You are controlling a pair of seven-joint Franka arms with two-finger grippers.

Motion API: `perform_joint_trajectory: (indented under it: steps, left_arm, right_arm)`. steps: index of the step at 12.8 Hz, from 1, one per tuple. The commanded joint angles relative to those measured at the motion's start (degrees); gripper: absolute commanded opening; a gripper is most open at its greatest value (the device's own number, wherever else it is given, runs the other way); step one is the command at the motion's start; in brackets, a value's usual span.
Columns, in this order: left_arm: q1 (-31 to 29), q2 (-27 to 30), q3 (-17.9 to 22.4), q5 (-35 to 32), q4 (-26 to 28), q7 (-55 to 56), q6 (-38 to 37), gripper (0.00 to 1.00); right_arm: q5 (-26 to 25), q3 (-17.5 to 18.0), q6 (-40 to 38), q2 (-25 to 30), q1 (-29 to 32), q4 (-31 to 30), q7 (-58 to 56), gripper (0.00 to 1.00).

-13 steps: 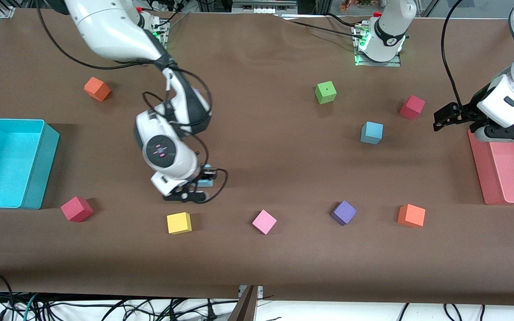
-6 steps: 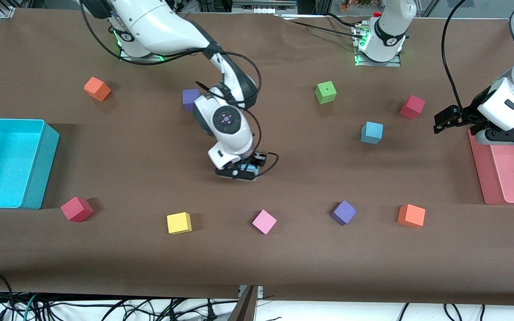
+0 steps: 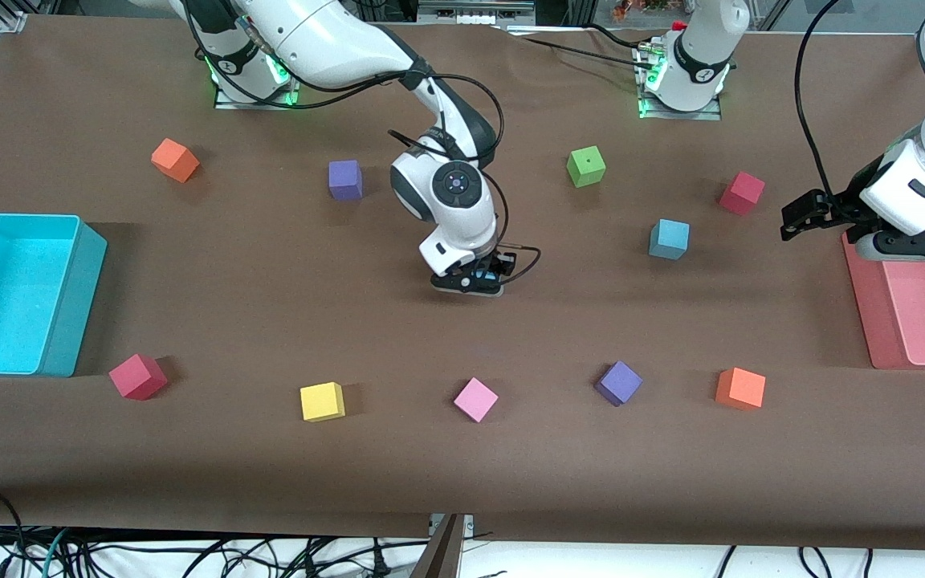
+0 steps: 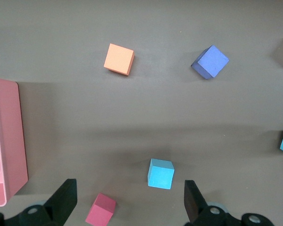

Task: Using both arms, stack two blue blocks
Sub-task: 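Carry the light blue cube to the table middle and open the right gripper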

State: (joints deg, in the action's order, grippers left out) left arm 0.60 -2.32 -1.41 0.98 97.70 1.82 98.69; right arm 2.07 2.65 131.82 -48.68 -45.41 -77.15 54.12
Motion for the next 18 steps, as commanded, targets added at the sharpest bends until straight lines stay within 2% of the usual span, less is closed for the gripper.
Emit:
perform_joint_trajectory:
  steps: [1,2,3,6,9,10,12,14,16,18]
  left_arm:
    - [0.02,-1.10,0.09,-0.54,-1.72,-0.24,-0.96,1.00]
    - [0.02,-1.10,0.09,-0.54,-1.72,-0.24,-0.87,1.00]
    - [0.02,-1.10,0.09,-0.54,-1.72,-0.24,-0.87,1.00]
    - [-0.07,-1.10,0.09,-0.72,-1.72,-0.33,-0.87,1.00]
    - [-0.68,-1.10,0.18,-0.72,-1.55,-0.41,-0.96,1.00]
    - [-1.38,-1.45,0.09,-0.72,-1.46,-0.24,-1.05,1.00]
    - [-2.52,-1.89,0.18,-0.89,-0.58,-0.33,-1.05,1.00]
    - [-3.41,-2.51,0.09,-0.72,-0.06,-1.03,-1.05,1.00]
    - [-3.41,-2.60,-0.09,-0.72,0.74,-0.77,-1.05,1.00]
    - [-3.41,-2.42,-0.44,-0.72,2.93,-0.77,-0.96,1.00]
  right_arm:
    - [0.39,-0.46,-0.42,-1.94,-1.25,1.48,0.90,0.59]
    - [0.04,-0.54,-0.34,-2.21,-1.43,1.48,0.90,0.95]
    - [-0.31,-0.72,-0.33,-2.30,-2.13,1.48,0.72,1.00]
    - [-0.31,-1.25,-4.61,-0.64,-0.91,2.87,-5.21,1.00]
    - [-0.14,-1.42,-19.19,0.33,2.51,11.73,-22.41,1.00]
    - [-0.14,-1.34,-21.23,1.29,4.00,12.46,-30.57,1.00]
    - [0.48,-0.90,-21.17,2.88,8.48,12.29,-48.06,1.00]
    - [2.22,-0.54,-19.24,2.80,10.69,12.20,-60.05,1.00]
    - [6.78,-0.55,-14.07,2.62,13.06,9.85,-72.60,1.00]
    - [15.99,-0.54,-6.09,2.71,14.83,4.32,-86.49,1.00]
